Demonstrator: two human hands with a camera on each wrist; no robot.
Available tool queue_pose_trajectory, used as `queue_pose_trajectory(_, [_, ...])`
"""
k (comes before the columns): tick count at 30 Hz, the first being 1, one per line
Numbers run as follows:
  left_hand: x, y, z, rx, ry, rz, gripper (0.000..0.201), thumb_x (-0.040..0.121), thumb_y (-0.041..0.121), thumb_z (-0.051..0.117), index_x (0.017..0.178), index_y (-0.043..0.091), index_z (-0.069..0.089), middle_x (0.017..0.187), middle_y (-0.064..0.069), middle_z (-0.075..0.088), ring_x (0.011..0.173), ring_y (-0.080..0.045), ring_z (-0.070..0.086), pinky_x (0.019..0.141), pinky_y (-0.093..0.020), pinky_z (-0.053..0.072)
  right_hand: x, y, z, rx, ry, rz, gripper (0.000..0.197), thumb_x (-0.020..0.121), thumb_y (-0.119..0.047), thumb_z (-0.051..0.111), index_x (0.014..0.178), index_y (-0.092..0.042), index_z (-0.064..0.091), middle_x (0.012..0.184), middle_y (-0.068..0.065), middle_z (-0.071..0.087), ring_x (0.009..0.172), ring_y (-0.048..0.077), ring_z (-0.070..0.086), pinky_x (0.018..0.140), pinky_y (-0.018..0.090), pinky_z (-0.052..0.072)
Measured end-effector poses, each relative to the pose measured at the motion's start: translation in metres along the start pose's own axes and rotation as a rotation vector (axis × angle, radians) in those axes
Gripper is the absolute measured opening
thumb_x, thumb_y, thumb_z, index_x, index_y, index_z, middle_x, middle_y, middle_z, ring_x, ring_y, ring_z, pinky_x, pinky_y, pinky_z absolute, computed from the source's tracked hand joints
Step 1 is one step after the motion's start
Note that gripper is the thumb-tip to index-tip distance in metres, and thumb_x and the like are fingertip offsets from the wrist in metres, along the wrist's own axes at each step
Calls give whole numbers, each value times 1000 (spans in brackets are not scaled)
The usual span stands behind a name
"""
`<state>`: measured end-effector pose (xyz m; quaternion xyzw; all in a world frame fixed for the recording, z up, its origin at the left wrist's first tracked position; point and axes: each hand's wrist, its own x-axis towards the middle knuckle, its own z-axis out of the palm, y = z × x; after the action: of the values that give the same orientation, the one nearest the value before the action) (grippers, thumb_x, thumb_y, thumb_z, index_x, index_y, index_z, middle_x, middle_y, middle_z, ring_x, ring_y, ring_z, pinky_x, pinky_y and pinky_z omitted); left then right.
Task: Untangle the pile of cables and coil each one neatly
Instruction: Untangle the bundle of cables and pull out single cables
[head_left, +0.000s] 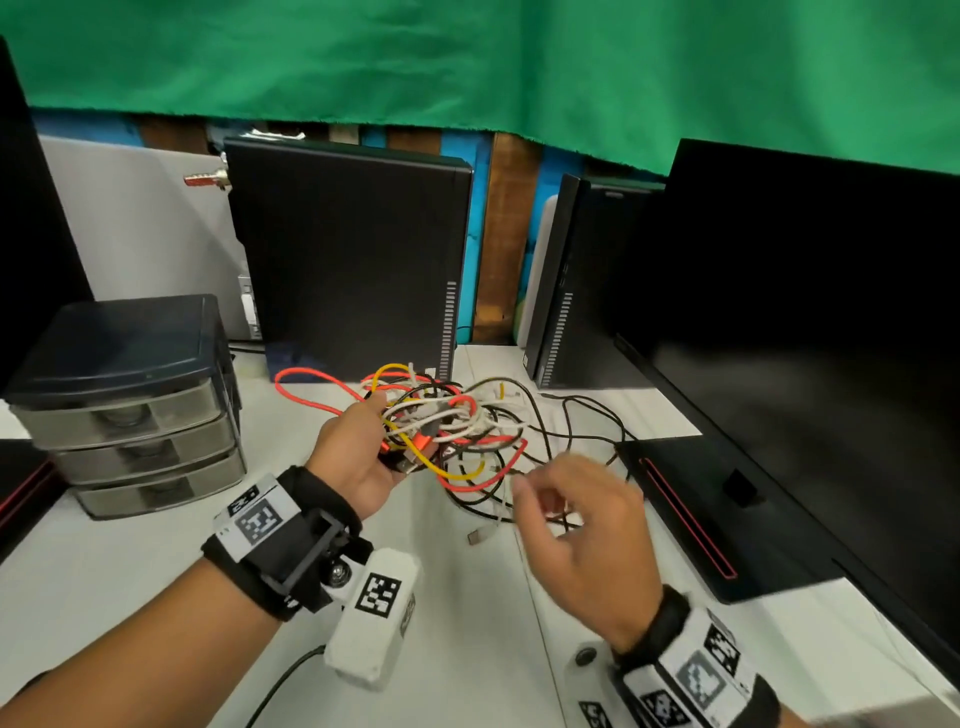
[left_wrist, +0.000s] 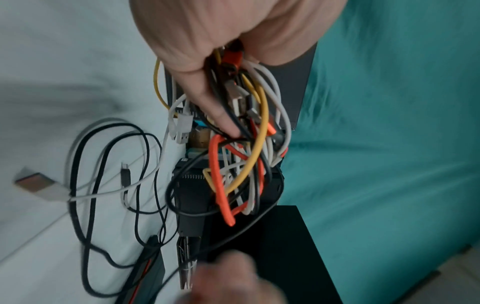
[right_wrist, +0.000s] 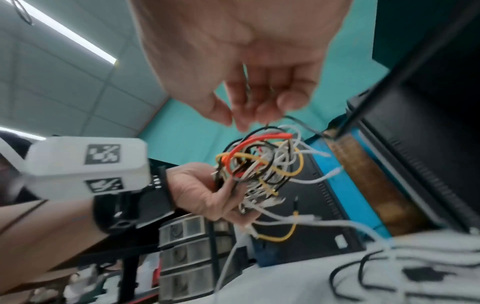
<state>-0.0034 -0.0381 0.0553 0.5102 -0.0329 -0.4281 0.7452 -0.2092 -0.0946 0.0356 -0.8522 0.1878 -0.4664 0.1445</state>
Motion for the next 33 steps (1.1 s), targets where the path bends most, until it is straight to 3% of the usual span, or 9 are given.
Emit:
queue_pose_trajectory(4, [6, -2, -1, -63, -19, -36, 26, 103, 15, 50, 119, 10, 69, 100, -11, 77, 77, -22, 76, 51, -29, 58, -8, -11, 14, 168, -529, 627, 24, 90, -51, 65, 102, -31, 70, 81, -5, 69, 68, 9, 64, 68, 32, 55])
queue_pose_trajectory(8, [5, -8, 2, -60, -68, -74, 26, 102, 10, 51, 118, 7, 70, 105, -13, 76, 77, -24, 75, 51, -28, 58, 5, -14, 12, 851, -387, 910, 16, 93, -32, 69, 107, -29, 74, 110, 7, 73, 107, 24, 68, 78, 36, 58])
queue_pose_trajectory(14, [10, -3, 3, -132, -74, -22, 29, 100, 5, 46, 114, 8, 71, 106, -15, 76, 98, -29, 74, 83, -37, 61, 17, -10, -5, 1298, -201, 881, 23, 91, -24, 66, 71, -14, 69, 120, 20, 69, 124, 28, 61, 95, 40, 54])
queue_pose_trajectory(20, [21, 26, -14, -227, -53, 65, 35, 101, 0, 34, 92, 12, 65, 74, -5, 76, 64, -18, 73, 55, -28, 61, 24, -7, -21, 1334, -289, 690, 32, 73, -37, 81, 68, -10, 63, 78, 12, 63, 117, 38, 64, 107, 45, 47])
queue_pose_trajectory(23, [29, 46, -25, -241, 14, 71, 40, 103, 3, 31, 98, 14, 69, 91, -11, 77, 69, -24, 75, 55, -34, 62, 30, -7, -33, 1165, -440, 693, 42, 73, -45, 80, 74, -6, 64, 62, 8, 52, 73, 28, 67, 87, 34, 56])
queue_pose_trajectory(26, [38, 58, -39, -238, 80, 107, 42, 103, 6, 29, 104, 13, 70, 101, -17, 76, 85, -33, 76, 66, -51, 63, 36, -9, -48, 588, -719, 654, 38, 81, -39, 79, 72, -4, 64, 55, 6, 49, 45, 12, 46, 58, 16, 45])
queue_pose_trajectory(28, [45, 62, -48, -234, 122, 130, 39, 102, 8, 32, 111, 11, 70, 114, -17, 73, 102, -35, 72, 81, -52, 60, 40, -4, -56, 269, -615, 617, 36, 88, -28, 75, 68, -3, 60, 48, 1, 46, 39, 9, 34, 45, 18, 35])
queue_pose_trajectory(30, [50, 62, -53, -226, 131, 165, 36, 104, 9, 31, 107, 9, 67, 121, -13, 72, 119, -32, 64, 94, -42, 57, 43, 10, -63, 140, -270, 595, 32, 89, -20, 75, 67, -3, 58, 45, 6, 46, 39, 10, 33, 40, 20, 31])
queue_pose_trajectory(33, [46, 58, -47, -187, 35, 231, 34, 108, 9, 24, 94, 18, 54, 71, 11, 75, 110, -10, 60, 82, -23, 56, 46, 28, -65, 162, 107, 568, 26, 89, -14, 74, 71, -5, 57, 56, 23, 54, 44, 16, 39, 41, 22, 35])
